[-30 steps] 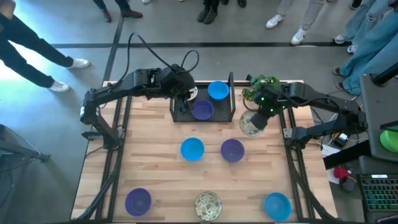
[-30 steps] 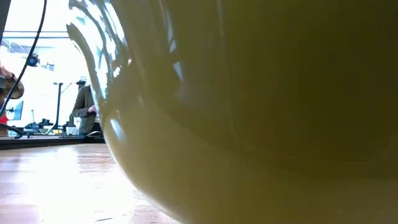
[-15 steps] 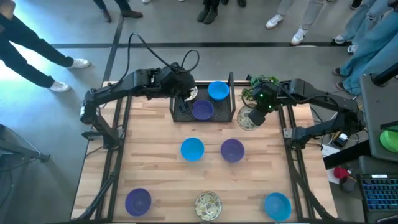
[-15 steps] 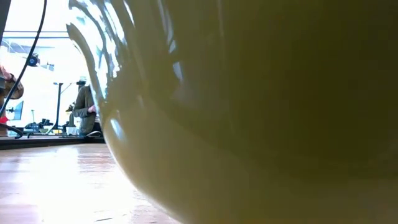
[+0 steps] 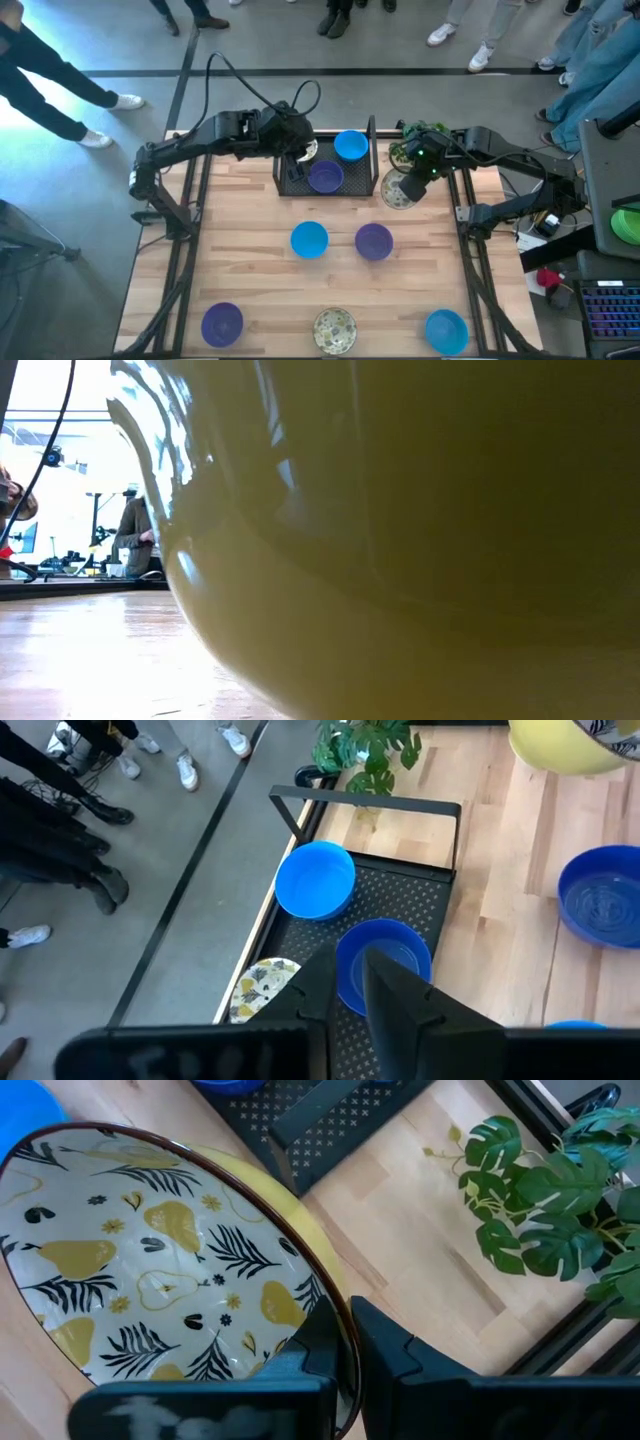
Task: Pick & Place Mini bowls
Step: Stack the top white bowl on top of the white bowl on the shelf
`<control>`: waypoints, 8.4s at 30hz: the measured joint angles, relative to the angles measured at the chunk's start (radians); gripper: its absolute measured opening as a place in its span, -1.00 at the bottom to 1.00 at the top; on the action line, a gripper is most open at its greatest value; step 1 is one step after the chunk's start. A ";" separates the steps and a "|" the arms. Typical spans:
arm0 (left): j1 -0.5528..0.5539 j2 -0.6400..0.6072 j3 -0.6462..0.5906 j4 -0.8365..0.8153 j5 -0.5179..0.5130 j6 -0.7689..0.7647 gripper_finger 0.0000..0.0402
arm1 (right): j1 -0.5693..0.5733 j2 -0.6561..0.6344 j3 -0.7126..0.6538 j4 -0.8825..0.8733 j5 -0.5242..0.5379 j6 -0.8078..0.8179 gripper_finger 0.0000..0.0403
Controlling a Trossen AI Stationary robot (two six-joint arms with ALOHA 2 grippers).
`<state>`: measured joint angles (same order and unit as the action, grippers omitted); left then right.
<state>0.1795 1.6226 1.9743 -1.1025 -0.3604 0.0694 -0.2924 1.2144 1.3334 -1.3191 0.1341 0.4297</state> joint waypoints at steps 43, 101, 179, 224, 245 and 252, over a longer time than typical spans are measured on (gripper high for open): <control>-0.016 0.033 -0.145 0.481 0.064 -0.093 -0.19 | -0.003 0.078 -0.002 0.609 0.393 -0.182 -0.95; -0.010 0.144 -0.213 0.680 -0.288 -0.331 -0.71 | -0.002 0.105 -0.002 0.740 0.398 -0.214 -0.94; 0.005 0.143 -0.214 0.596 -0.283 -0.488 -0.98 | -0.001 0.060 -0.001 0.721 0.206 -0.269 0.10; 0.574 0.140 -0.141 0.082 0.544 0.044 -0.98 | 0.000 -0.140 -0.001 0.563 0.090 -0.265 0.10; 0.566 0.230 0.008 -0.029 0.456 0.311 -0.98 | 0.000 -0.137 -0.001 0.565 0.094 -0.201 0.10; 0.565 0.388 0.241 -0.211 0.432 0.343 -0.98 | 0.000 -0.137 -0.001 0.565 0.101 -0.202 0.10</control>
<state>0.7442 2.0111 2.2154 -1.3138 0.0712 0.4123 -0.2928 1.0771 1.3323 -0.7539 0.2349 0.2279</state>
